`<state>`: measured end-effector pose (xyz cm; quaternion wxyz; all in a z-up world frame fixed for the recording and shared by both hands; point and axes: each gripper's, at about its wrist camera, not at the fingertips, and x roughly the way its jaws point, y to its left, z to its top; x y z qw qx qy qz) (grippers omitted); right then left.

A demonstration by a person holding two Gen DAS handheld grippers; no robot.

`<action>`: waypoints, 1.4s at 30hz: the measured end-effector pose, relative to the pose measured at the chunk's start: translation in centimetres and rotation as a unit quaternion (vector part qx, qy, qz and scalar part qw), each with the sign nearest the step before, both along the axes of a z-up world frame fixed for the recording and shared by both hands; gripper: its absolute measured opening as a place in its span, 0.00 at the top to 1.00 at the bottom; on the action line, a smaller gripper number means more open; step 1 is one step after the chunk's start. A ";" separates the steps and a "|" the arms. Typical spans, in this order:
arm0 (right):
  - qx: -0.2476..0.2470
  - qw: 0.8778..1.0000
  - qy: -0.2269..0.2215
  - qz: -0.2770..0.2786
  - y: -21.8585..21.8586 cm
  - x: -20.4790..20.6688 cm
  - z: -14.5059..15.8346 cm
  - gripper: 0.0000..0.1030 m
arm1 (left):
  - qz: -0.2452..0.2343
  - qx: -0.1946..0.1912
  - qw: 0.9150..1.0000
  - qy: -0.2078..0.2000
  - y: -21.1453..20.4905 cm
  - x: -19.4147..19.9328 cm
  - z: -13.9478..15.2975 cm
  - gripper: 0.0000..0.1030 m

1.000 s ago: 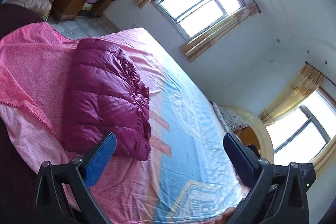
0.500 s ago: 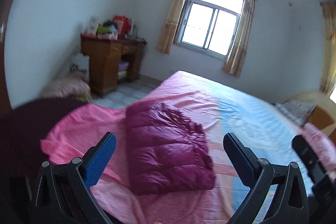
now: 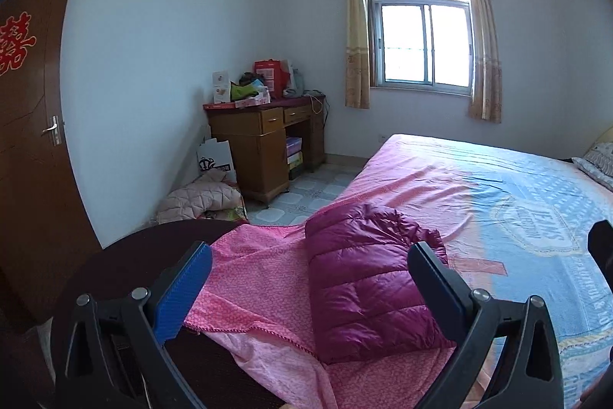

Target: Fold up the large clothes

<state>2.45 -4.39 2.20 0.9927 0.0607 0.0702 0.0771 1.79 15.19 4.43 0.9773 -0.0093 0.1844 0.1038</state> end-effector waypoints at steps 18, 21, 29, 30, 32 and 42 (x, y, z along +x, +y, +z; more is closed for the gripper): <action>-0.006 1.000 -0.013 -0.004 -0.1 -0.4 0.2 0.00 | 0.023 0.021 0.999 -0.011 -0.4 -0.4 0.3 0.01; -0.003 1.000 -0.014 -0.006 -0.2 -0.5 0.2 0.00 | 0.023 0.028 0.999 -0.011 -0.6 -0.4 0.3 0.01; -0.011 1.000 0.001 -0.004 0.4 -0.3 -0.1 0.00 | 0.025 0.029 0.999 -0.009 -0.5 -0.7 0.2 0.01; -0.010 1.000 0.003 -0.005 0.5 -0.3 -0.2 0.00 | 0.025 0.028 0.999 -0.009 -0.4 -0.8 0.2 0.01; -0.008 1.000 0.004 -0.006 0.5 -0.3 -0.3 0.00 | 0.024 0.027 0.999 -0.010 -0.3 -0.8 0.2 0.01; -0.011 1.000 0.015 -0.004 0.8 0.0 -0.5 0.00 | 0.022 0.031 0.999 -0.009 -0.4 -0.8 -0.1 0.01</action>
